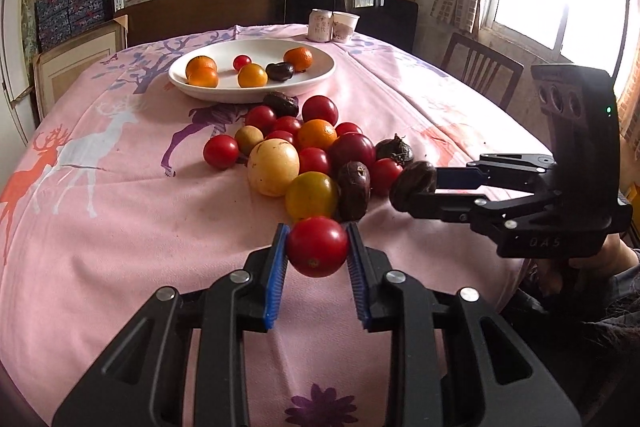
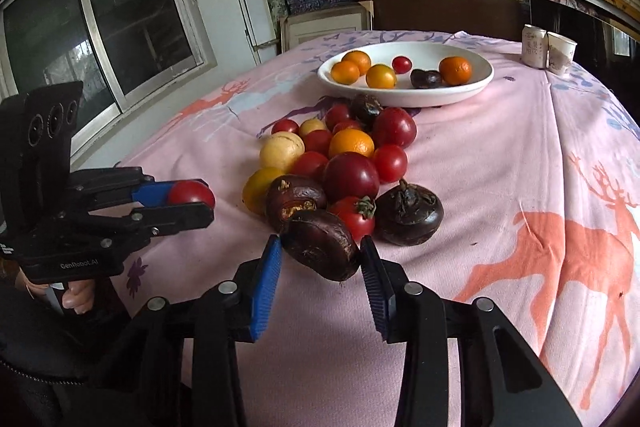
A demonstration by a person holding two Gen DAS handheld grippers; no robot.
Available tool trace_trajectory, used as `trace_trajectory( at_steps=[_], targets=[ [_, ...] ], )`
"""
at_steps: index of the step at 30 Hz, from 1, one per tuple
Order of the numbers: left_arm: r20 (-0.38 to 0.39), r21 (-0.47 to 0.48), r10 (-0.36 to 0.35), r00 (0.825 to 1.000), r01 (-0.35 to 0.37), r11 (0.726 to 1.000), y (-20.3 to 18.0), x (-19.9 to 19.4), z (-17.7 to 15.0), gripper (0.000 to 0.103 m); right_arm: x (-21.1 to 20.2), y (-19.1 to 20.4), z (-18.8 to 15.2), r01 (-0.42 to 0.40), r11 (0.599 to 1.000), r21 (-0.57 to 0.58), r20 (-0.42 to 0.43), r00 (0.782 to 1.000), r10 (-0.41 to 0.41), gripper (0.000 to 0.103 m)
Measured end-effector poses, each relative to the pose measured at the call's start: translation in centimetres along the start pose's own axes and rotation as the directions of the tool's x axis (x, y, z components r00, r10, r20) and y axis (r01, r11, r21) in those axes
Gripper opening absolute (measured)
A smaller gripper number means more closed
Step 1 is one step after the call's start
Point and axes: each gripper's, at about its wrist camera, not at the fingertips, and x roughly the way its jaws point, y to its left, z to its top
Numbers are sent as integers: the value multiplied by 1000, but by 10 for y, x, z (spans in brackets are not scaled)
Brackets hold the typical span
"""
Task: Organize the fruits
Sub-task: 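Grasp a red tomato with the left gripper while the right gripper grasps a dark purple fruit, then place the tomato and the dark fruit on the plate, opening both grippers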
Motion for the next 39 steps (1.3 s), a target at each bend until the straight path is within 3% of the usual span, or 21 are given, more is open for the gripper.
trace_trajectory(
  at_steps=[8, 15, 19, 23, 29, 31, 33, 36, 39],
  targets=[
    [26, -23, -10, 1000, 10, 1000, 6, -2, 13, 28, -25, -24, 16, -56, 992, 112, 67, 997, 49, 40],
    [83, -13, 2, 997, -1, 1000, 21, 7, 65, 28, -20, -52, 74, -45, 986, 158, 116, 993, 27, 41],
    [88, -36, 19, 996, -16, 999, 44, 36, 107, 28, 5, -73, 108, -39, 981, 189, 106, 994, 19, 41],
    [40, -61, 22, 999, -20, 998, 66, 78, 142, 28, 40, -96, 134, -17, 972, 236, 74, 997, 0, 41],
    [-46, -80, 86, 995, -89, 993, 91, 137, 166, 29, 81, -116, 154, 3, 961, 276, 39, 999, -14, 43],
    [-65, -108, 75, 995, -82, 991, 100, 145, 165, 42, 85, -120, 151, -11, 953, 302, 44, 999, -2, 65],
    [-39, -111, 81, 996, -84, 990, 102, 140, 162, 57, 83, -122, 144, -29, 951, 308, 69, 998, 8, 65],
    [8, -97, 95, 995, -94, 991, 97, 119, 157, 61, 77, -128, 129, -69, 935, 348, 99, 994, 36, 65],
    [31, -99, 40, 999, -37, 994, 86, 90, 143, 67, 61, -131, 109, -93, 927, 364, 131, 990, 48, 65]
  ],
)
